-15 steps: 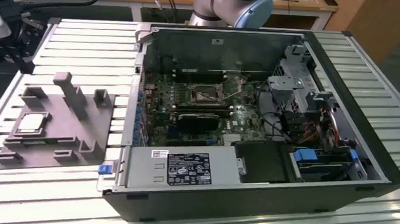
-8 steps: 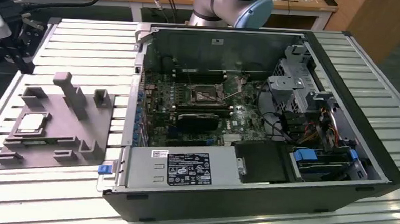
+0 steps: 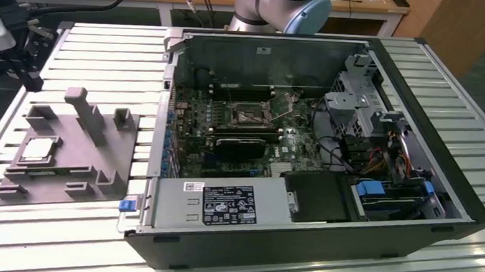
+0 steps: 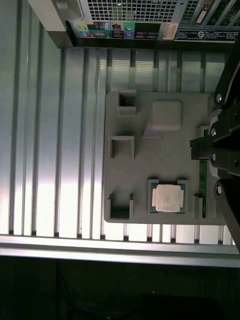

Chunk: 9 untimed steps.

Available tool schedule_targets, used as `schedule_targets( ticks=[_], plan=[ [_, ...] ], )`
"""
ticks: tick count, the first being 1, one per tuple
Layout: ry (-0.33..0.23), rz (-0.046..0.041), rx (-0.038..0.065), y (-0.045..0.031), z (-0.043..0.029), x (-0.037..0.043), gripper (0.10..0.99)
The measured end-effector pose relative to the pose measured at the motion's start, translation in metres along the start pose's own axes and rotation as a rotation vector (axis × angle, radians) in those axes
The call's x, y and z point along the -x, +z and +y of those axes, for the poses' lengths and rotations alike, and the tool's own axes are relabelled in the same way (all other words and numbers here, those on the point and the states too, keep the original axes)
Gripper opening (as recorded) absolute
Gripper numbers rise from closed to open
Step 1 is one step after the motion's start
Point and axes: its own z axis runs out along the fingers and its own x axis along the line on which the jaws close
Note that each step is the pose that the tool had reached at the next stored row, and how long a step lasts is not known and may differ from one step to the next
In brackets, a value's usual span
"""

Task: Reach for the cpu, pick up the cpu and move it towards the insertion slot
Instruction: 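Pick up the cpu and move it towards the insertion slot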

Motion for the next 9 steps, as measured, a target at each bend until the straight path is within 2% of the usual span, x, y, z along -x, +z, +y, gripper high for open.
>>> schedule_targets(
  ticks=[9],
  plan=[
    [0.000,-0.0001,0.000,0.0055,-0.0002,-0.0008,0.106]
  ],
)
